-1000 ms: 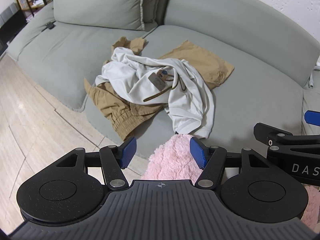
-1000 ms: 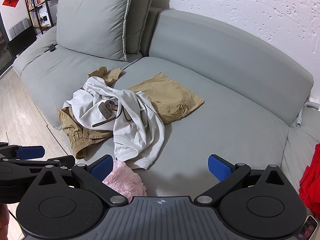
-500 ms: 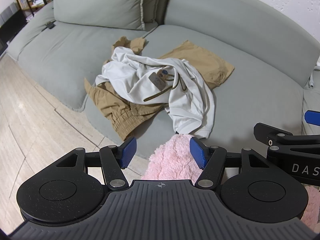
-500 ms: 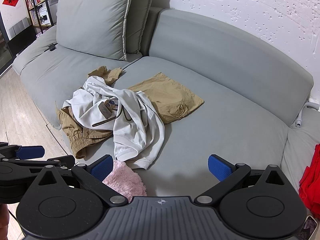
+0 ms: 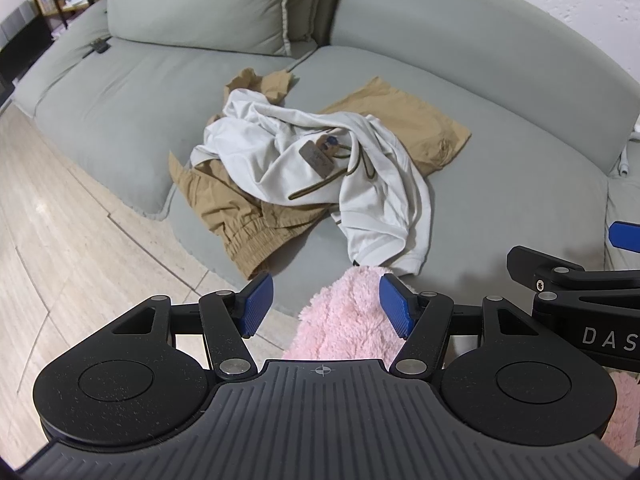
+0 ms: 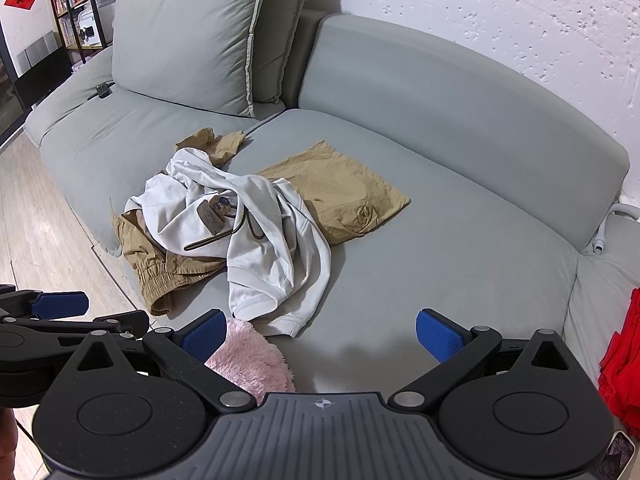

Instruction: Fold clothes

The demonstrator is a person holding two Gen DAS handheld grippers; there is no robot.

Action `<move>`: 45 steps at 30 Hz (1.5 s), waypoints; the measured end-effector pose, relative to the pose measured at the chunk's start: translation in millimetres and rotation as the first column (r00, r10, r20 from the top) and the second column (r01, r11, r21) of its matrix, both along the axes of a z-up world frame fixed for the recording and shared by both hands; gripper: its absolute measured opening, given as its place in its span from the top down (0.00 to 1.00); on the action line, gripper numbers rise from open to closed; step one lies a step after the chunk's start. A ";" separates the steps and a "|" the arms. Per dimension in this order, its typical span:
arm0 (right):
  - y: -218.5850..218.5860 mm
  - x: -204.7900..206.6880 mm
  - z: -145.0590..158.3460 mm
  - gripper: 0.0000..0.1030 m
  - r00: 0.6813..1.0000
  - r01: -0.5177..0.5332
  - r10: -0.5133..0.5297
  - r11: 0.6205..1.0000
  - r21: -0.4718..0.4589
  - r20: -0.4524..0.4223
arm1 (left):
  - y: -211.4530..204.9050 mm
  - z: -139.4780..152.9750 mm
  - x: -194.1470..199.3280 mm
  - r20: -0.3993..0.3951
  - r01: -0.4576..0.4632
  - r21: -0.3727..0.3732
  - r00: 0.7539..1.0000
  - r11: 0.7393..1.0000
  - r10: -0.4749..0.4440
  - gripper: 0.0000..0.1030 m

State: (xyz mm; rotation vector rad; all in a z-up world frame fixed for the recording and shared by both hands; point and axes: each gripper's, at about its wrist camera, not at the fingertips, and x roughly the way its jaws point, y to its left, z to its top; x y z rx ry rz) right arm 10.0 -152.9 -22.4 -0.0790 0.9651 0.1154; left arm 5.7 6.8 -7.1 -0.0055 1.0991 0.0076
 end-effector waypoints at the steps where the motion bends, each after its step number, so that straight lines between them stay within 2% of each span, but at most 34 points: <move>1: -0.1 -1.1 0.0 0.01 1.000 0.000 0.000 1.000 0.000 0.000 | -0.3 -0.1 0.2 0.000 0.000 -0.001 1.000 1.000 0.000 0.37; 12: 2.0 2.2 -2.9 0.01 1.000 -0.005 0.004 1.000 -0.004 -0.011 | 4.8 -6.0 3.0 -0.012 -0.003 -0.010 1.000 1.000 0.003 0.37; 16: 5.4 17.4 -13.0 0.01 0.999 -0.037 0.037 0.999 0.017 -0.009 | 15.2 -24.3 13.1 -0.030 -0.026 -0.029 0.999 0.999 0.026 0.36; 22: 16.7 33.2 -35.0 0.01 0.979 -0.164 0.153 0.984 0.073 0.137 | 35.8 -54.2 34.2 -0.039 -0.092 -0.064 0.995 0.994 0.090 0.37; 25: 24.2 45.0 -50.1 0.05 0.954 -0.239 0.218 0.967 0.087 0.206 | 54.4 -73.0 49.3 -0.031 -0.133 -0.081 0.991 0.988 0.131 0.45; 26: 25.6 49.6 -52.2 0.06 0.954 -0.243 0.222 0.966 0.089 0.202 | 60.0 -78.8 54.6 -0.034 -0.146 -0.088 0.989 0.985 0.144 0.47; 28: 33.5 79.6 -64.1 0.19 0.948 -0.285 0.263 0.953 0.105 0.179 | 69.9 -89.3 67.8 -0.032 -0.155 -0.109 0.988 0.982 0.152 0.53; 30: 40.6 103.1 -75.7 0.24 0.944 -0.309 0.290 0.944 0.111 0.160 | 77.1 -98.0 82.1 -0.021 -0.156 -0.122 0.988 0.980 0.155 0.57; 33: 56.1 140.0 -92.7 0.32 0.933 -0.343 0.328 0.934 0.095 0.149 | 84.4 -108.7 103.8 0.003 -0.162 -0.126 0.986 0.979 0.164 0.57; 37: 69.7 178.6 -116.7 0.44 0.931 -0.361 0.353 0.928 0.094 0.091 | 89.4 -119.1 124.6 -0.024 -0.175 -0.116 0.985 0.978 0.174 0.57; 38: 74.1 193.5 -132.0 0.47 0.934 -0.356 0.352 0.930 0.091 0.056 | 91.2 -121.2 128.9 -0.031 -0.178 -0.121 0.984 0.976 0.176 0.56; 41: 78.0 206.3 -143.5 0.91 0.943 -0.330 0.333 0.938 0.109 -0.004 | 89.7 -125.5 130.8 -0.051 -0.165 -0.124 0.986 0.978 0.160 0.56; 42: 75.6 209.3 -143.8 0.91 0.957 -0.282 0.288 0.951 0.129 -0.031 | 89.4 -126.6 130.8 -0.055 -0.162 -0.125 0.986 0.979 0.156 0.56; 45: 55.7 203.8 -128.3 0.92 0.978 -0.207 0.210 0.962 0.178 0.004 | 85.0 -128.0 129.1 -0.064 -0.138 -0.136 0.989 0.981 0.130 0.56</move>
